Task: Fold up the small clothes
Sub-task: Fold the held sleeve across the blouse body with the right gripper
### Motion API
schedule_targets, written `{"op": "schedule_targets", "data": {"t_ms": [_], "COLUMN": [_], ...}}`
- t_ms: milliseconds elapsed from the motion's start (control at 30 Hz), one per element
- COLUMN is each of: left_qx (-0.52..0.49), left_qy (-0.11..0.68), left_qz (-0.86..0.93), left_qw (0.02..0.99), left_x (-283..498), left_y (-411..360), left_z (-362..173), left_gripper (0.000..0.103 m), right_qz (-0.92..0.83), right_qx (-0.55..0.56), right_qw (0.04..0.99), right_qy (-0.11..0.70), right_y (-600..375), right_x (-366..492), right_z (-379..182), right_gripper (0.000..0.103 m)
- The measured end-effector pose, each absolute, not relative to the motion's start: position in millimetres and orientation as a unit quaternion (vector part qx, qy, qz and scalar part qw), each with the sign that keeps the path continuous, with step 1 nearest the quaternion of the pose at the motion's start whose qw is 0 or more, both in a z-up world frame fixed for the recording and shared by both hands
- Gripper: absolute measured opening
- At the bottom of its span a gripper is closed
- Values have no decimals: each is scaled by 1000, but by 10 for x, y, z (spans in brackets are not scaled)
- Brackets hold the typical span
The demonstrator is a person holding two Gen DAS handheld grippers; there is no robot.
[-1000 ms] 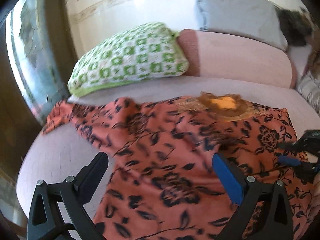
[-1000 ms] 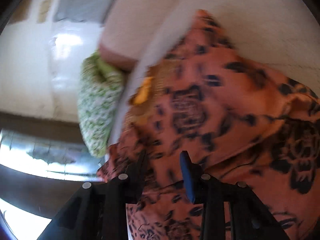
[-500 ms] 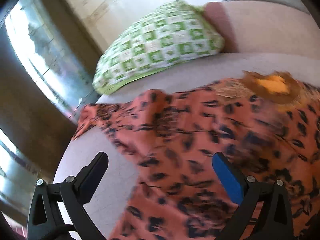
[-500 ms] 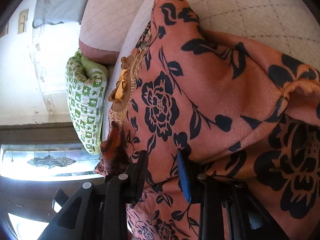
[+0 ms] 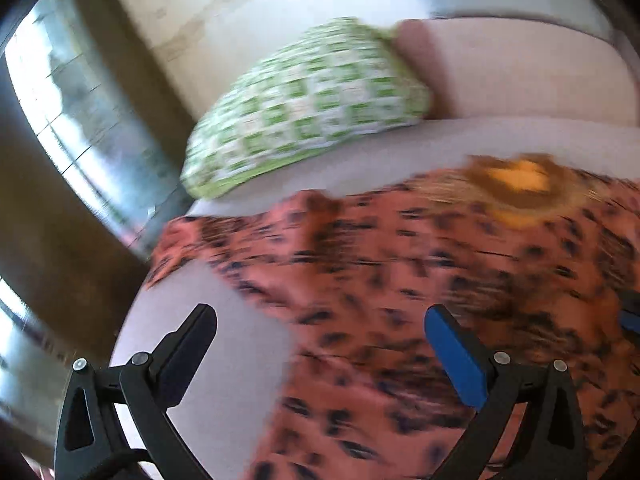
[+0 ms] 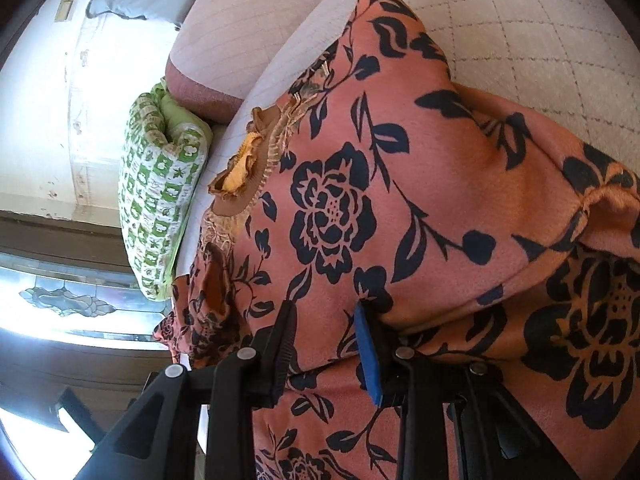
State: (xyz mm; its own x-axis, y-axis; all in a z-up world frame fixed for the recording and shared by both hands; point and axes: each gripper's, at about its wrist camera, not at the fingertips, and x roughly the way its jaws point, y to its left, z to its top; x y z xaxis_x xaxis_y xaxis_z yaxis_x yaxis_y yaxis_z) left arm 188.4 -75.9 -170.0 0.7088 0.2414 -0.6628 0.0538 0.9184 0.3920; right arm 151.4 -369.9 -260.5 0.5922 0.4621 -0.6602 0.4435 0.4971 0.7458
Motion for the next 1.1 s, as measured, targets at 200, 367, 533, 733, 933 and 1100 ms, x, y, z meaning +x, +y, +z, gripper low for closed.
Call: {"op": "schedule_targets", "data": {"t_ms": [200, 367, 533, 733, 933, 1100], "left_qx": [234, 223, 147, 144, 139, 78], "left_qy": [386, 413, 447, 422, 432, 500], "left_qz": [87, 177, 229, 116, -12, -134], "left_qw": [888, 865, 852, 887, 891, 852], "left_x": [2111, 2387, 2478, 2119, 1902, 2128], "left_y": [-1142, -723, 36, -354, -1028, -1315], "left_z": [-1989, -2118, -2012, -1812, -1867, -2147], "left_gripper": [103, 103, 103, 103, 103, 103], "right_qz": [18, 22, 19, 8, 12, 18], "right_qx": [496, 493, 484, 462, 461, 461], "right_qw": [742, 743, 746, 759, 763, 761], "right_qy": [451, 453, 457, 458, 453, 456], "right_y": [-3714, -3723, -3707, -3652, -3673, -3700], "right_x": [1524, 1528, 1542, 1569, 1548, 1555], "right_z": [-2616, -2625, -2597, -2563, -2578, -2586], "right_gripper": [33, 32, 32, 32, 33, 33]}}
